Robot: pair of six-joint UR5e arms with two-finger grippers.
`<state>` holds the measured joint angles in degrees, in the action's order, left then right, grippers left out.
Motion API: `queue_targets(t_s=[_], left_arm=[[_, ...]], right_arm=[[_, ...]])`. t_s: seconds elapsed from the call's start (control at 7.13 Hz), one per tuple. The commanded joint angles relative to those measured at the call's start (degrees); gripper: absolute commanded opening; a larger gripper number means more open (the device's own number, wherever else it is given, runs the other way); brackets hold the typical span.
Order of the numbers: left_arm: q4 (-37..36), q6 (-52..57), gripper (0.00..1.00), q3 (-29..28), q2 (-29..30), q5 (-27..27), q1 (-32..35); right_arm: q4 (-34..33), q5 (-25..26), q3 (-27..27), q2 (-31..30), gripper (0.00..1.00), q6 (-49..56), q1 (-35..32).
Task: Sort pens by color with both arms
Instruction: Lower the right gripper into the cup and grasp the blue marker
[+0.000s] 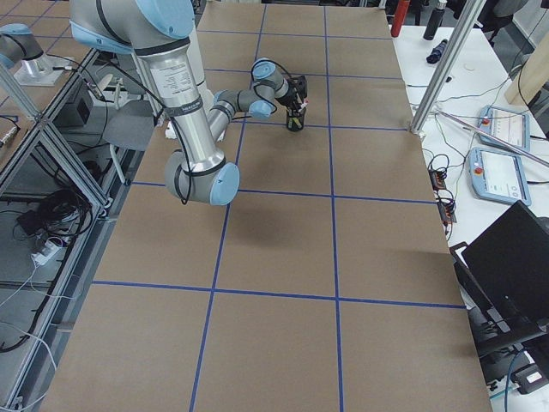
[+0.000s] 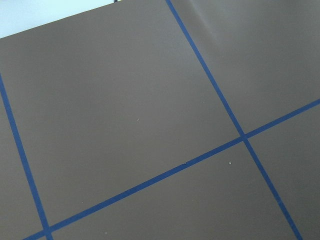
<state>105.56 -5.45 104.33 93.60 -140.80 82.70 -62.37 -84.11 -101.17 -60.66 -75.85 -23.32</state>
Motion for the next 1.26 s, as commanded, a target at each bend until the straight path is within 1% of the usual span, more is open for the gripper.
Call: queue_targets(t_s=[0.0, 0.56, 0.7, 0.84, 1.12], left_arm=[[0.0, 0.0, 1.0, 0.0, 0.0, 0.0, 0.0], [0.0, 0.09, 1.0, 0.0, 0.0, 0.0, 0.0], [0.0, 0.09, 1.0, 0.0, 0.0, 0.0, 0.0], [0.0, 0.09, 1.0, 0.0, 0.0, 0.0, 0.0], [0.0, 0.0, 1.0, 0.0, 0.0, 0.0, 0.0]], right_arm=[[-0.03, 0.0, 0.01, 0.27, 0.25, 0.09, -0.06], [0.06, -0.09, -1.31, 0.36, 0.13, 0.27, -0.41], [-0.12, -0.26, -3.66, 0.28, 0.09, 0.27, -0.94], [-0.55, -0.18, -5.43, 0.19, 0.01, 0.27, -1.64], [-1.0, -0.17, -7.63, -0.42, 0.0, 0.79, -5.14]])
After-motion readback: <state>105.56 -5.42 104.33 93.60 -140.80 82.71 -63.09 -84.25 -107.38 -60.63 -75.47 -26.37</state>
